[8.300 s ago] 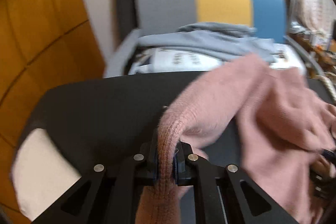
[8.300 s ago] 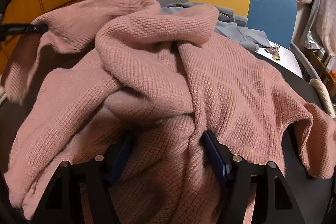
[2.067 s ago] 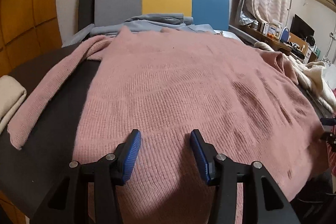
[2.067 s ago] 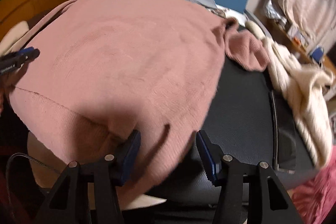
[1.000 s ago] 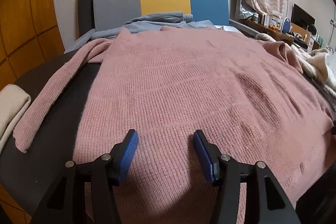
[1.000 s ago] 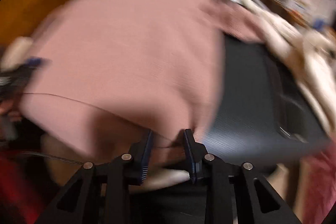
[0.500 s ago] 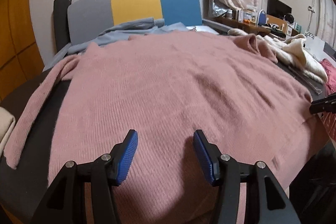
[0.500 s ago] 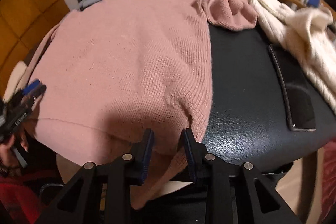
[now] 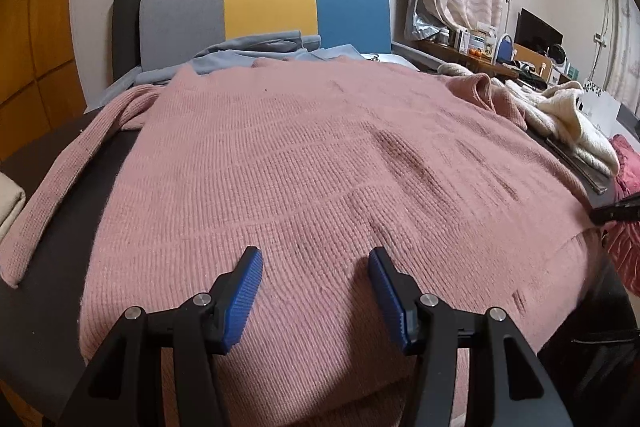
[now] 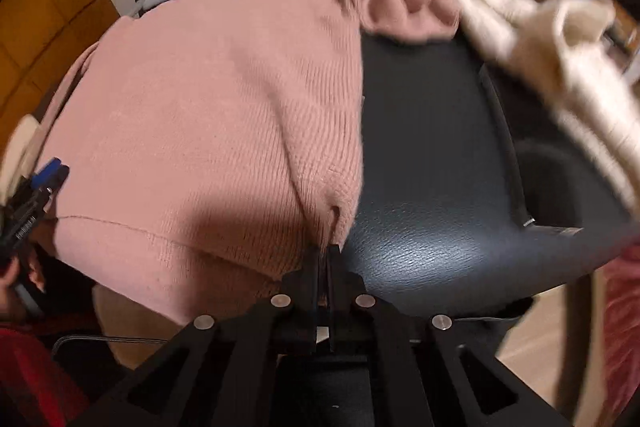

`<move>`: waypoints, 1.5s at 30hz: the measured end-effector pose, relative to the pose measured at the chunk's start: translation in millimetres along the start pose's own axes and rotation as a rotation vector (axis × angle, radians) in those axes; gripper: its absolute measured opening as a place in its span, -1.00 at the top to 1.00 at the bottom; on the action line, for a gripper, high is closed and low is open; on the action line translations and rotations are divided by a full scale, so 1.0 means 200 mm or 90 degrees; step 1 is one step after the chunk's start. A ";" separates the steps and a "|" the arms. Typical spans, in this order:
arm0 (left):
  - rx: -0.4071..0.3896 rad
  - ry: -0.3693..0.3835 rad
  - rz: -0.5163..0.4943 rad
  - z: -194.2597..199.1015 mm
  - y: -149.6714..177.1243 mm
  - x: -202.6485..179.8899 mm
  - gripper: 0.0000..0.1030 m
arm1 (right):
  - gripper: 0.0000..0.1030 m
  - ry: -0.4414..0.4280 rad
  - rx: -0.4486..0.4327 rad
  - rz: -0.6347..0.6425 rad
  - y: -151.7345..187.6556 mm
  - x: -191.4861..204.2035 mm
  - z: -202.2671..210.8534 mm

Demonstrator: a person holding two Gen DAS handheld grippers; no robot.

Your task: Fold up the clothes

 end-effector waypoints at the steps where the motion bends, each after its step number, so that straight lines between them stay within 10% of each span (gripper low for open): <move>1: 0.002 0.005 0.001 0.01 0.00 0.01 -0.09 | 0.89 -0.009 -0.004 0.003 -0.02 0.02 0.03; 7: 0.015 -0.003 0.022 0.07 0.05 0.10 -0.09 | 0.80 -0.044 -0.132 0.050 -0.27 0.23 0.25; 13: 0.038 -0.013 0.016 0.18 0.17 0.17 -0.09 | 0.80 -0.039 -0.033 0.151 -0.21 0.55 -0.13; 20: -0.026 0.021 0.164 0.41 0.22 0.44 -0.09 | 0.79 -0.060 -0.028 0.105 -0.22 0.50 -0.20; 26: 0.061 -0.039 0.179 0.22 0.26 0.46 -0.05 | 0.78 -0.043 -0.039 0.118 -0.23 0.51 -0.21; 30: 0.057 -0.030 0.168 0.22 0.24 0.44 0.86 | 0.78 -0.037 -0.044 0.117 -0.24 0.51 -0.22; 41: 0.129 -0.001 0.178 0.32 0.37 0.54 0.85 | 0.27 -0.078 0.011 0.130 -0.30 0.49 -0.25; 45: 0.070 -0.004 0.185 0.37 0.26 0.56 0.74 | 0.14 -0.064 -0.015 0.156 -0.39 0.52 -0.21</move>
Point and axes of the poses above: each gripper's, at about its wrist camera, not at the fingertips, and z roughly against the way its jaws point, x to its left, y to its underside, the point moved 9 cm from there along -z, roughly the way its jaws point, and after that the axes turned 9 degrees about -z, right-handed, at the moved point
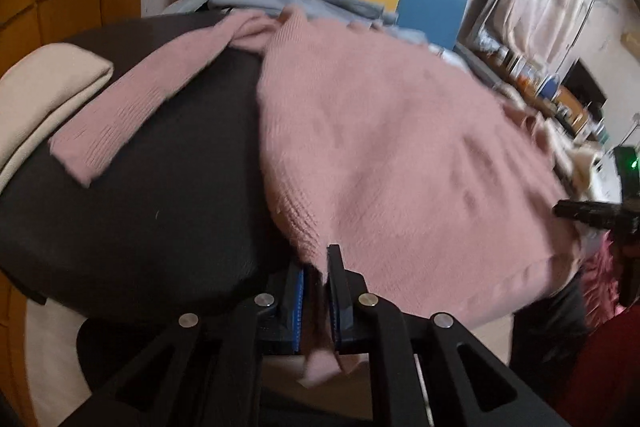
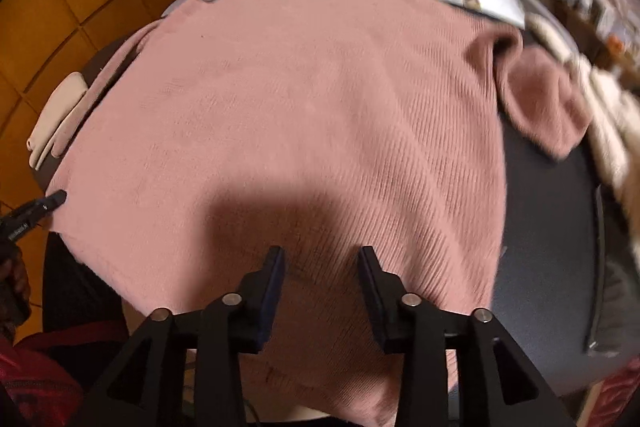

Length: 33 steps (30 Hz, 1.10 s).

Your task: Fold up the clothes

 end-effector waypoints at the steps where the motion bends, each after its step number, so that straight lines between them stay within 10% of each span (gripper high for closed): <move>1: -0.027 -0.008 -0.002 0.03 -0.05 0.00 0.73 | 0.09 -0.001 -0.018 0.006 -0.03 0.02 0.02; 5: -0.109 -0.008 -0.055 0.06 -0.29 -0.13 0.64 | -0.15 0.006 -0.058 0.004 -0.11 0.08 0.07; 9: -0.062 -0.059 -0.208 -0.21 -0.34 -0.31 0.64 | -0.17 0.042 -0.047 0.035 -0.11 0.21 -0.01; 11: -0.015 -0.086 -0.234 -0.36 -0.31 -0.32 0.63 | 0.14 0.089 -0.031 0.063 -0.09 0.21 -0.09; 24: -0.009 -0.044 -0.150 -0.35 -0.40 -0.30 0.57 | 0.23 0.048 -0.053 -0.005 -0.14 0.01 -0.04; 33: 0.048 -0.178 -0.172 -0.68 -0.56 -0.31 0.56 | 0.15 0.096 -0.089 0.055 -0.47 0.11 -0.21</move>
Point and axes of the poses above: each gripper's, at about its wrist camera, not at the fingertips, and z roughly against the way its jaws point, x to its left, y to its underside, the point moved 9 cm from there along -z, roughly the way its jaws point, and after that the axes turned 9 degrees about -z, right-handed, at the moved point
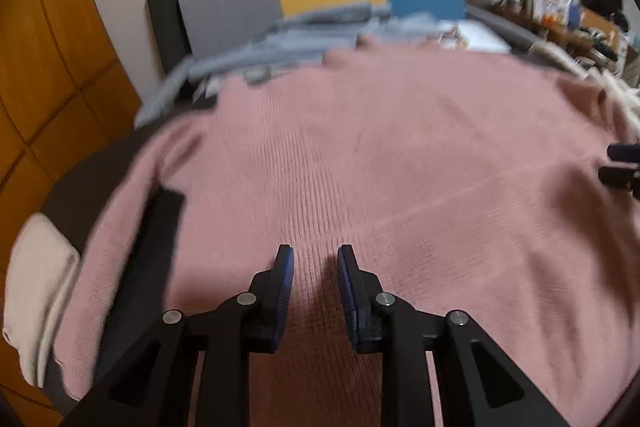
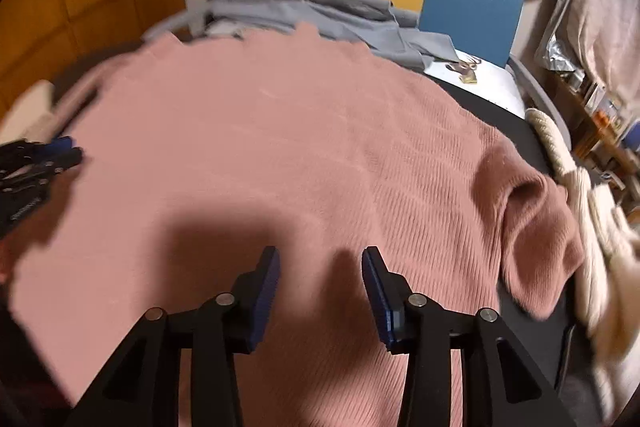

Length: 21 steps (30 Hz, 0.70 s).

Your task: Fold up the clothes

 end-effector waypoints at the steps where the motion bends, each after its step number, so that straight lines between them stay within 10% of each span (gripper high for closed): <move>1: -0.009 0.005 0.017 -0.01 0.01 0.01 0.55 | 0.14 0.009 0.008 0.001 -0.01 -0.01 -0.04; 5: -0.024 0.003 0.036 -0.01 0.03 0.02 0.53 | -0.25 0.002 0.023 -0.042 0.03 -0.09 -0.11; 21: -0.021 0.059 0.088 0.00 -0.04 0.07 0.53 | -0.28 0.033 -0.023 -0.107 0.10 -0.20 -0.08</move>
Point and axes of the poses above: each gripper's, at about its wrist camera, not at the fingertips, and z roughly against the way its jaws point, x to its left, y to its underside, the point moved 9 cm from there along -z, roughly the way its jaws point, and after that the axes turned 9 degrees about -z, right-handed, at the moved point
